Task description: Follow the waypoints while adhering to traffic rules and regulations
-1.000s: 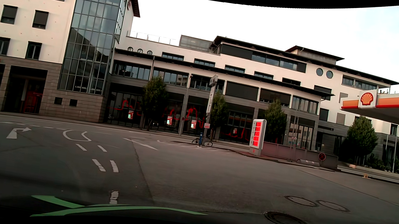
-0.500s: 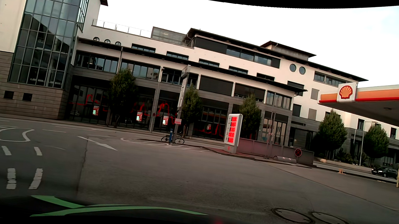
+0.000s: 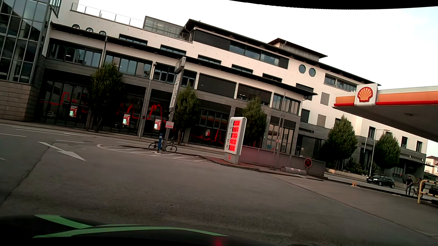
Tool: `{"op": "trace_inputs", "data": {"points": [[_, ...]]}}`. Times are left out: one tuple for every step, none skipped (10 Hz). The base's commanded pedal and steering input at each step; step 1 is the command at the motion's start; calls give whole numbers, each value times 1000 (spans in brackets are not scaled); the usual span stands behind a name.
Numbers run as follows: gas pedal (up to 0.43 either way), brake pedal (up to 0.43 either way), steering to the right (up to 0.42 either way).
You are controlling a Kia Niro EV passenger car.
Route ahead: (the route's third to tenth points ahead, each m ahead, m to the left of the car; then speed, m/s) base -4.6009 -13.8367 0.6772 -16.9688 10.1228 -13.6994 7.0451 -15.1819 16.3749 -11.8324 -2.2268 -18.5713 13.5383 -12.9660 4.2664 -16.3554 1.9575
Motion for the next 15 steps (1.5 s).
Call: {"op": "trace_inputs", "data": {"points": [[0,134,288],[0,0,287],[0,0,287],[0,0,287],[8,0,288],[157,0,289],[169,0,290],[169,0,293],[169,0,297],[169,0,302],[169,0,306],[169,0,311],[169,0,315],[169,0,321],[169,0,328]]}}
